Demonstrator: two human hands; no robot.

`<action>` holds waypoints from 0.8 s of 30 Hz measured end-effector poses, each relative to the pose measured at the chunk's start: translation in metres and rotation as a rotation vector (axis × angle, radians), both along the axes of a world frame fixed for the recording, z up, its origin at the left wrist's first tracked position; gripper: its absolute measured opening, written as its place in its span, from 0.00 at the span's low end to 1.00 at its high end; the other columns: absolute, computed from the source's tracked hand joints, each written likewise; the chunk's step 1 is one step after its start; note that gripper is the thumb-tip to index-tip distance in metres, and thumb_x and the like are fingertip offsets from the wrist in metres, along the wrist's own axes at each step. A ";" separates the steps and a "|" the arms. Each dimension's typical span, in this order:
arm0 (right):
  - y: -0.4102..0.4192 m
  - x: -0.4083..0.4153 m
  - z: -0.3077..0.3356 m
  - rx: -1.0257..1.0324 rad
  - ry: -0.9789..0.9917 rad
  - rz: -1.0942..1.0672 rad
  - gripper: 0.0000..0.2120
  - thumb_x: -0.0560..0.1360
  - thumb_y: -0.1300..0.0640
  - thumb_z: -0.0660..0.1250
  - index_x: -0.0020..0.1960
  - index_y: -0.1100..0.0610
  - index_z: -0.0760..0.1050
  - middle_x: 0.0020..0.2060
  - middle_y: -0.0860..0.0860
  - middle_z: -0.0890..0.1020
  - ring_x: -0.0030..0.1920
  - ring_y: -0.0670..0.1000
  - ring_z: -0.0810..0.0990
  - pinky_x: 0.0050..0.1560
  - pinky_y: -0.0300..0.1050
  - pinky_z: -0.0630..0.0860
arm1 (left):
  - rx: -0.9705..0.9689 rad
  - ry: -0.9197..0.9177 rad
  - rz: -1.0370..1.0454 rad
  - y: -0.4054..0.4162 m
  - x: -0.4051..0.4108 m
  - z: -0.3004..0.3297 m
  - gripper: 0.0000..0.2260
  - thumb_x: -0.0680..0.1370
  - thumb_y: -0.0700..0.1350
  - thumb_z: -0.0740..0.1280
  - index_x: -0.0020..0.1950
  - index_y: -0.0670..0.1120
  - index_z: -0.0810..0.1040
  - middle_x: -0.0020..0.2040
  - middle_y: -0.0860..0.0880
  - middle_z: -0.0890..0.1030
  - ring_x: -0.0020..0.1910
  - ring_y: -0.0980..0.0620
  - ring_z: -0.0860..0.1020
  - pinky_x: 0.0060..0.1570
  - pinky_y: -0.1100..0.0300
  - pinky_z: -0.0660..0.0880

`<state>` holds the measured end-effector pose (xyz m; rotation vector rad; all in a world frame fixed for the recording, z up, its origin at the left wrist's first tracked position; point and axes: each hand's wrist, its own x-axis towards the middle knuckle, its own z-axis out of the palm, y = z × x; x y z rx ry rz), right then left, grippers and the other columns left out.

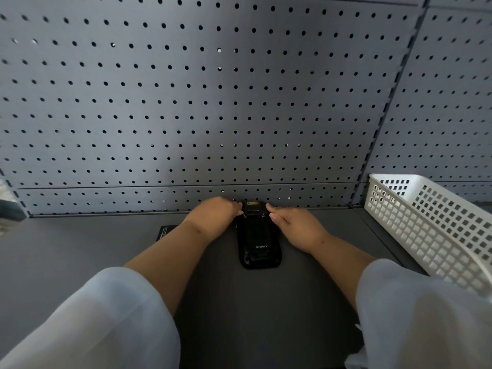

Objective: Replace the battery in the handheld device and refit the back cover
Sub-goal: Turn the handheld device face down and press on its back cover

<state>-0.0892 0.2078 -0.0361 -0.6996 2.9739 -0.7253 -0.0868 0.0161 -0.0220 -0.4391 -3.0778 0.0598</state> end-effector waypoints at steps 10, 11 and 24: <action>0.000 0.001 0.001 0.017 0.026 0.019 0.20 0.81 0.55 0.52 0.71 0.56 0.63 0.72 0.52 0.67 0.73 0.49 0.62 0.71 0.38 0.55 | -0.016 -0.101 0.043 0.001 -0.011 0.002 0.14 0.81 0.46 0.53 0.60 0.41 0.72 0.58 0.42 0.78 0.57 0.44 0.76 0.57 0.52 0.70; 0.000 0.000 0.000 0.019 0.027 0.014 0.20 0.81 0.54 0.52 0.71 0.56 0.63 0.72 0.52 0.67 0.73 0.49 0.62 0.71 0.39 0.55 | -0.015 -0.067 0.031 0.000 -0.007 0.002 0.14 0.81 0.46 0.53 0.59 0.41 0.72 0.58 0.42 0.78 0.57 0.44 0.76 0.56 0.53 0.70; -0.001 -0.002 -0.004 -0.028 0.001 -0.010 0.20 0.80 0.53 0.54 0.71 0.54 0.64 0.70 0.52 0.69 0.71 0.50 0.66 0.70 0.42 0.60 | 0.161 0.038 0.067 0.009 0.019 0.005 0.18 0.82 0.48 0.50 0.66 0.42 0.70 0.66 0.43 0.75 0.63 0.44 0.73 0.62 0.55 0.66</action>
